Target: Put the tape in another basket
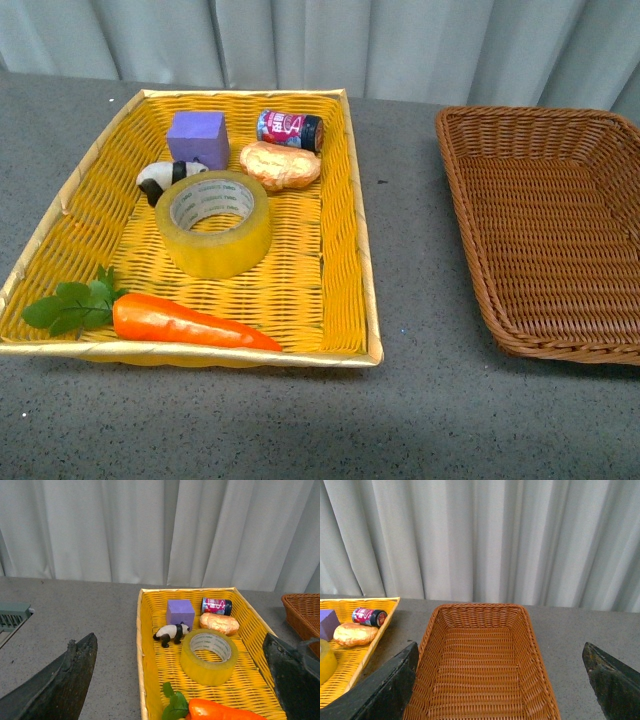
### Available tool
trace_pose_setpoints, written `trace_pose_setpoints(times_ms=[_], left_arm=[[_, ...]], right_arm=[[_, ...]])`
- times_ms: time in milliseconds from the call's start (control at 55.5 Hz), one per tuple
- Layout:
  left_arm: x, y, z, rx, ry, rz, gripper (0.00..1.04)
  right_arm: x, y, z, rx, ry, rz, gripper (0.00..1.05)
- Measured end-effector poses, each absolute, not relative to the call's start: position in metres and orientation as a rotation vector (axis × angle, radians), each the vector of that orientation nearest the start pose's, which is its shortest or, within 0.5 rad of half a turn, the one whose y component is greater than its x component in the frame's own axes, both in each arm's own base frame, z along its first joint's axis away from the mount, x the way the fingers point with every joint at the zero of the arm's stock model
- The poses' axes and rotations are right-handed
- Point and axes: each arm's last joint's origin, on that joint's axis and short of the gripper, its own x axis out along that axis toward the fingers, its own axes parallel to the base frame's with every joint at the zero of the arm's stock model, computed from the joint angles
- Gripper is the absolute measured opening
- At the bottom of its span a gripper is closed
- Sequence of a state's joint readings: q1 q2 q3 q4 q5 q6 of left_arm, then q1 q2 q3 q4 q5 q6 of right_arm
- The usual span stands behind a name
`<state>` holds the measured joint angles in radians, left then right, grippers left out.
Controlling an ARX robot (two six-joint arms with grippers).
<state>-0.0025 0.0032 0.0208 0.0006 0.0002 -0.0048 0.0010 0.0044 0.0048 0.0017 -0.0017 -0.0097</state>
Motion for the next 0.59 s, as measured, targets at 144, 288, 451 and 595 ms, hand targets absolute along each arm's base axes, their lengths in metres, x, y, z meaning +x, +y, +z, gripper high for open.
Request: trace_pose_setpoints(times_ms=[144, 288, 451, 595], left_arm=[[0.0966, -0.0002, 0.1704, -0.005, -0.018, -0.002, 0.98], [0.0966, -0.0002, 0.1704, -0.005, -0.018, -0.002, 0.98], [0.0966, -0.0002, 0.1704, -0.005, -0.018, -0.002, 0.98], [0.0966, -0.0002, 0.1704, -0.005, -0.018, -0.003, 0.98]], right_arm=[[0.0977, 0.0001, 0.1650, -0.010, -0.002, 0.003, 0.96], [0.0977, 0.0002, 0.1650, -0.010, -0.002, 0.003, 0.96], [0.0977, 0.0001, 0.1650, -0.010, -0.002, 0.003, 0.96], [0.0977, 0.0001, 0.1650, -0.010, -0.002, 0.003, 0.96]])
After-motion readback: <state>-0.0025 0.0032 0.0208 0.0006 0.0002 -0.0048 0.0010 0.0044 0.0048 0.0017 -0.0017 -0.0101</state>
